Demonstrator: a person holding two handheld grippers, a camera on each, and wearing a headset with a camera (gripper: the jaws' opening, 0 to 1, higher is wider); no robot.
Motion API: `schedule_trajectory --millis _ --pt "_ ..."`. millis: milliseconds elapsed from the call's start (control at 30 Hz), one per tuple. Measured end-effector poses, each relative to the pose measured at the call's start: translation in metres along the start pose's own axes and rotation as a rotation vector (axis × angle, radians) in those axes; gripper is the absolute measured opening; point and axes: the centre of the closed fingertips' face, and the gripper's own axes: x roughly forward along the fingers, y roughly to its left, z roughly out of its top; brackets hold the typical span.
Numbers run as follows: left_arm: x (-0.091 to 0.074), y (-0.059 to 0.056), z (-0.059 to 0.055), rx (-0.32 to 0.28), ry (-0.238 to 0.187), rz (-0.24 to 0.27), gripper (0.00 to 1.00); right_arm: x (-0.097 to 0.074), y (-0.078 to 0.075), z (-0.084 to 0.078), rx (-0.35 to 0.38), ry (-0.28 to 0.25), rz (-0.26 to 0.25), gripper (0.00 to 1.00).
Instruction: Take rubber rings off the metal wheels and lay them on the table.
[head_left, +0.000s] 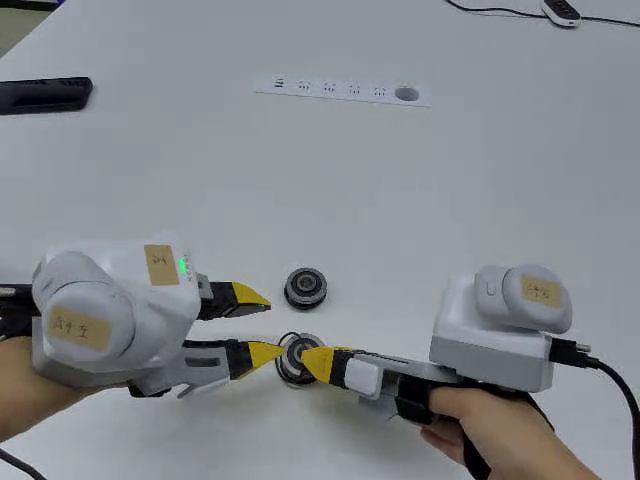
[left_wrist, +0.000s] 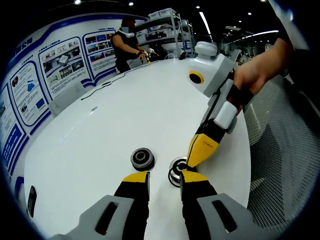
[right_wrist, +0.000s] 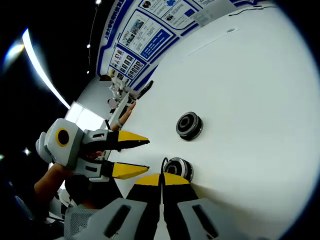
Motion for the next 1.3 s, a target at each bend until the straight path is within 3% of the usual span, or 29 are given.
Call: schedule_trajectory --millis 267,433,533,767,1033,1133,1300 --pt "-0.005 0.005 0.010 -0.025 -0.043 0.018 0.24 -0.012 0.013 -0.001 0.024 0.013 0.052 0.01" --pt "0.003 0.004 0.012 -0.026 -0.038 0.014 0.24 -0.034 0.004 0.013 0.066 -0.045 0.043 0.01" --pt "0.009 -0.002 0.014 -0.025 -0.045 -0.010 0.24 -0.047 -0.011 0.024 0.102 -0.103 0.008 0.01" --pt "0.022 -0.014 0.013 -0.020 -0.039 -0.057 0.24 -0.063 -0.053 0.038 0.177 -0.184 -0.106 0.01" --pt "0.029 -0.020 0.007 -0.017 -0.018 -0.085 0.23 -0.072 -0.083 0.039 0.216 -0.211 -0.218 0.02" --pt "0.030 -0.021 0.005 -0.013 -0.011 -0.090 0.22 -0.076 -0.089 0.041 0.226 -0.228 -0.253 0.02" --pt "0.032 -0.024 0.004 -0.011 -0.007 -0.096 0.22 -0.079 -0.097 0.036 0.212 -0.214 -0.290 0.03"
